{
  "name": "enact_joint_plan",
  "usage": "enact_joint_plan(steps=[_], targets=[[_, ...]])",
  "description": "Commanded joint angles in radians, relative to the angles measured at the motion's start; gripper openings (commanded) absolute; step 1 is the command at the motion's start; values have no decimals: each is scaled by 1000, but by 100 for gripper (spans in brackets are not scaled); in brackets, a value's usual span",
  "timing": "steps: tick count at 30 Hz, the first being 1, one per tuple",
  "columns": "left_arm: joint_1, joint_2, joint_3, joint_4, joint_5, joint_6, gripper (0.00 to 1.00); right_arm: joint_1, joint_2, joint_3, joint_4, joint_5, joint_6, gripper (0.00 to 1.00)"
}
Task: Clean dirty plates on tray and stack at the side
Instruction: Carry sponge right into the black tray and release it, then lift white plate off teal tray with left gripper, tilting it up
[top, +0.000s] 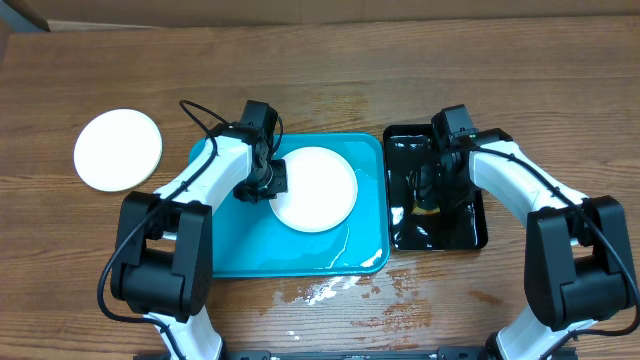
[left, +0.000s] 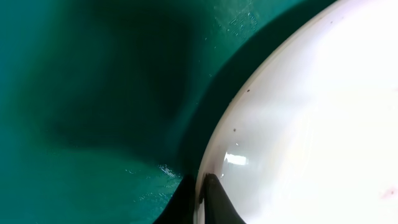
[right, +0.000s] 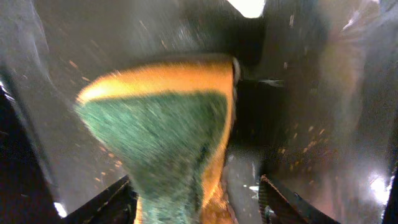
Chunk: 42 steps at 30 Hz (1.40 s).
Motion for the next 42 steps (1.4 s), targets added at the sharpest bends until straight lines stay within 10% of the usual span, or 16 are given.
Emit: enact_joint_plan(steps=[1, 18, 42], targets=[[-7, 4, 3, -2, -65, 9, 4, 5, -10, -3, 11, 13, -1, 71], [-16, -282, 54, -19, -149, 1, 4, -26, -10, 121, -124, -74, -2, 90], [-188, -147, 486, -127, -195, 1, 4, -375, -10, 370, -361, -287, 2, 100]])
